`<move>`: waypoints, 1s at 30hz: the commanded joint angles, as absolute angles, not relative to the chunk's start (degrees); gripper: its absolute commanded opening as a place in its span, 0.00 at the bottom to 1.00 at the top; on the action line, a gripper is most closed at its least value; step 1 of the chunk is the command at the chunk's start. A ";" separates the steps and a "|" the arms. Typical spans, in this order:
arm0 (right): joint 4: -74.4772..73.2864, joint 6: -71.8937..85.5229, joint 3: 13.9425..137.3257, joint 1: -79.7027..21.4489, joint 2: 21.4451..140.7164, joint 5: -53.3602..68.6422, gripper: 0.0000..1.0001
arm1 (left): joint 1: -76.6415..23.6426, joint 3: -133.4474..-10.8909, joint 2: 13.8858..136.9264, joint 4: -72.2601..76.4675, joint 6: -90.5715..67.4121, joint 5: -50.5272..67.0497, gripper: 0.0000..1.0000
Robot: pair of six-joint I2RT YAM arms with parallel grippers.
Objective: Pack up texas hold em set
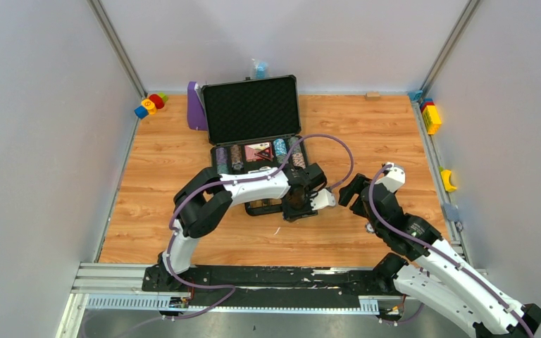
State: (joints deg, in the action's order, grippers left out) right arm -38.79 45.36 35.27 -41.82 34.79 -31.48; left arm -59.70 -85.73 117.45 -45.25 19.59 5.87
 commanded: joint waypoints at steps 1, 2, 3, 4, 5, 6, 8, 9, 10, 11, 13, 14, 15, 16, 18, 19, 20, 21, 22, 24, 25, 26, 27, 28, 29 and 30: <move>-38.51 45.62 37.68 -41.92 34.61 -32.88 0.73 | -61.31 -85.39 119.47 -49.98 17.35 7.80 0.46; -38.56 45.64 37.70 -41.92 34.51 -32.90 0.73 | -61.49 -85.84 119.19 -49.48 17.06 7.64 0.46; -38.66 45.62 37.75 -41.92 34.40 -32.94 0.73 | -61.63 -85.99 118.68 -49.17 16.92 7.23 0.46; -38.74 45.67 37.72 -41.92 34.32 -32.98 0.73 | -61.62 -86.10 118.09 -48.50 16.65 6.66 0.46; -38.86 45.62 37.71 -41.86 34.16 -32.99 0.73 | -61.66 -86.11 117.75 -48.16 16.45 6.41 0.46; -38.85 45.62 37.71 -41.92 34.11 -33.05 0.73 | -61.63 -86.11 117.09 -47.46 16.20 5.86 0.46; -38.94 45.62 37.71 -41.92 33.93 -33.22 0.73 | -61.64 -85.77 115.89 -46.21 15.85 5.42 0.46; -39.01 45.63 37.75 -41.92 33.86 -33.27 0.73 | -61.66 -85.47 115.42 -45.56 15.75 5.39 0.46; -39.14 45.62 37.79 -41.90 33.85 -33.43 0.73 | -61.59 -84.80 114.46 -44.20 15.50 5.57 0.46; -39.26 45.66 37.86 -41.92 33.84 -33.57 0.73 | -61.63 -84.46 113.96 -42.84 15.32 5.73 0.46; -39.56 45.68 37.96 -41.92 33.80 -33.83 0.73 | -61.54 -83.24 112.55 -40.58 14.89 5.89 0.46; -39.78 45.81 38.04 -41.88 33.71 -34.03 0.73 | -61.53 -82.40 111.50 -39.84 14.78 6.04 0.46; -39.88 45.84 38.10 -41.92 33.56 -34.14 0.73 | -61.53 -81.89 111.03 -38.22 14.46 6.05 0.46; -40.04 45.92 38.14 -41.88 33.41 -34.29 0.73 | -61.57 -81.01 109.98 -37.52 14.35 6.06 0.46; -40.48 46.09 38.21 -41.92 32.98 -34.77 0.73 | -61.55 -79.74 108.38 -35.29 13.88 6.39 0.46; -40.77 46.18 38.30 -41.92 32.76 -35.05 0.73 | -61.49 -79.00 107.89 -33.80 13.60 6.54 0.46; -41.04 46.41 38.36 -41.92 32.52 -35.43 0.73 | -61.50 -78.57 106.84 -33.07 13.48 6.78 0.46; -41.34 46.60 38.45 -41.92 32.31 -35.68 0.73 | -61.45 -77.89 106.33 -31.85 13.21 6.77 0.46; -41.51 46.68 38.49 -41.88 32.05 -35.95 0.73 | -61.42 -77.66 105.38 -31.35 13.11 6.77 0.45; -41.70 46.76 38.66 -41.90 31.86 -36.19 0.73 | -61.38 -76.98 104.09 -30.19 12.88 6.67 0.46; -41.81 46.78 38.75 -41.88 31.92 -36.27 0.73 | -61.32 -76.66 103.63 -30.00 12.84 6.74 0.46; -41.83 46.80 38.82 -41.92 31.91 -36.34 0.73 | -61.38 -76.65 103.45 -30.16 12.88 6.80 0.46; -42.03 46.96 38.91 -41.92 31.99 -36.23 0.73 | -61.37 -76.77 103.34 -31.07 12.95 7.02 0.48; -42.13 46.99 39.00 -41.92 32.10 -36.23 0.73 | -61.35 -76.84 103.30 -31.75 12.94 7.11 0.51; -42.25 47.06 39.02 -41.86 32.13 -36.16 0.73 | -61.31 -77.00 103.41 -33.65 13.01 7.51 0.58; -42.39 47.10 39.07 -41.87 32.06 -36.19 0.73 | -61.36 -77.13 103.56 -36.18 13.10 7.62 0.67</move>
